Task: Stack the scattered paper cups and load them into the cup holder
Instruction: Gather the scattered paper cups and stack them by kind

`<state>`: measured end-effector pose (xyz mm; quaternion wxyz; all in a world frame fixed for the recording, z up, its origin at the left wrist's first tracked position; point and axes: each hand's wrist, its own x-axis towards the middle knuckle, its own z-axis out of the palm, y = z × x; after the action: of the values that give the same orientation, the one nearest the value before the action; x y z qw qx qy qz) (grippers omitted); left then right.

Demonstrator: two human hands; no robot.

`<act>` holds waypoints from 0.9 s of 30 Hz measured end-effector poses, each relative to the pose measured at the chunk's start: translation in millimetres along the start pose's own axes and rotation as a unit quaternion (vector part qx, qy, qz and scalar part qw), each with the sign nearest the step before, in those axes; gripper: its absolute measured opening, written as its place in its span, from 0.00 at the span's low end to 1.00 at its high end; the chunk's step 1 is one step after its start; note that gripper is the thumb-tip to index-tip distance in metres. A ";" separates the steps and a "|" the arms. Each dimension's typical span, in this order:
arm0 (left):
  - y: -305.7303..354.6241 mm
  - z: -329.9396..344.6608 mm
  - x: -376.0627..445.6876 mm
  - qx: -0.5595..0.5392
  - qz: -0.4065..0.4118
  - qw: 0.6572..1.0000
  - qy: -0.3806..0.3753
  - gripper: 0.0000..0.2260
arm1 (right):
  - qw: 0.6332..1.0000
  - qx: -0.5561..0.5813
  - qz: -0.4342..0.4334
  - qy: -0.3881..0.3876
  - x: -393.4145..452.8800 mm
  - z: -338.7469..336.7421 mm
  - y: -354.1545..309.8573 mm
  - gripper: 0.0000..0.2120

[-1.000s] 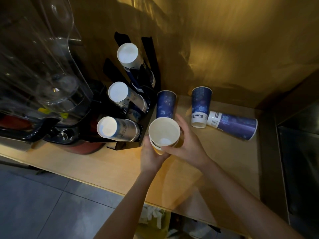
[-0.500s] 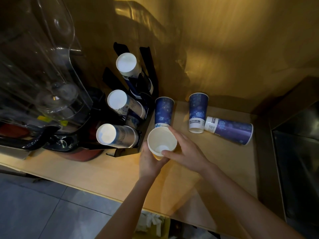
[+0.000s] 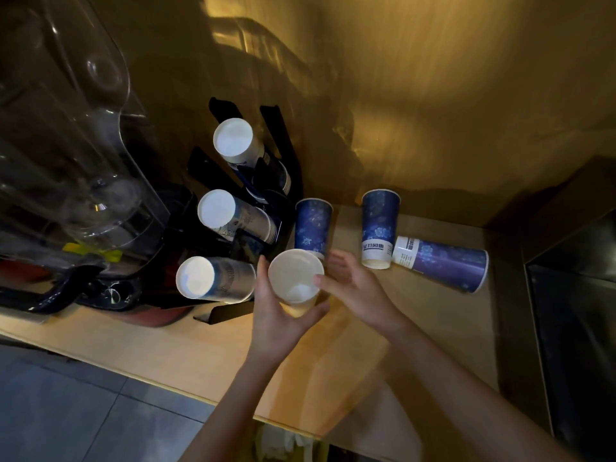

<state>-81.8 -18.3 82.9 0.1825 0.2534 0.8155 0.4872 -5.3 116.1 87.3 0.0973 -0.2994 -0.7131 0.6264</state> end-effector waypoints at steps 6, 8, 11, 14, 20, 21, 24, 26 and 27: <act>56.5 0.0 28.4 0.138 0.059 0.987 0.055 0.32 | 0.993 -0.030 -0.011 0.118 26.5 -44.1 -7.9 0.14; 71.5 9.9 51.4 0.146 0.075 0.986 0.037 0.23 | 0.986 -0.040 -0.009 0.163 38.5 -59.0 -8.5 0.11; 80.6 34.2 90.4 0.161 0.057 0.985 -0.007 0.16 | 0.976 -0.057 0.006 0.210 57.1 -80.5 -7.5 0.10; 73.0 59.8 122.7 0.217 0.002 0.974 -0.061 0.17 | 0.967 -0.103 0.025 0.232 74.0 -96.3 0.3 0.11; 48.7 77.5 153.0 0.311 -0.126 0.935 -0.110 0.30 | 0.953 -0.222 0.087 0.188 102.7 -104.7 21.3 0.21; 47.1 77.7 157.8 0.307 -0.153 0.932 -0.117 0.33 | 0.952 -0.233 0.097 0.170 106.9 -103.9 24.5 0.23; 45.3 78.5 172.5 0.284 -0.224 0.922 -0.139 0.40 | 0.953 -0.241 0.109 0.149 117.5 -101.8 29.8 0.25; 42.5 80.6 181.7 0.283 -0.253 0.912 -0.156 0.42 | 0.958 -0.209 0.116 0.161 122.9 -101.5 30.2 0.27; 40.6 81.9 186.5 0.280 -0.263 0.909 -0.162 0.44 | 0.960 -0.188 0.123 0.168 125.6 -101.4 30.1 0.28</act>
<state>-177.8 165.6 71.9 0.3549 0.1458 0.9148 0.1260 -44.7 270.8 48.9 0.0797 -0.4982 -0.7495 0.4286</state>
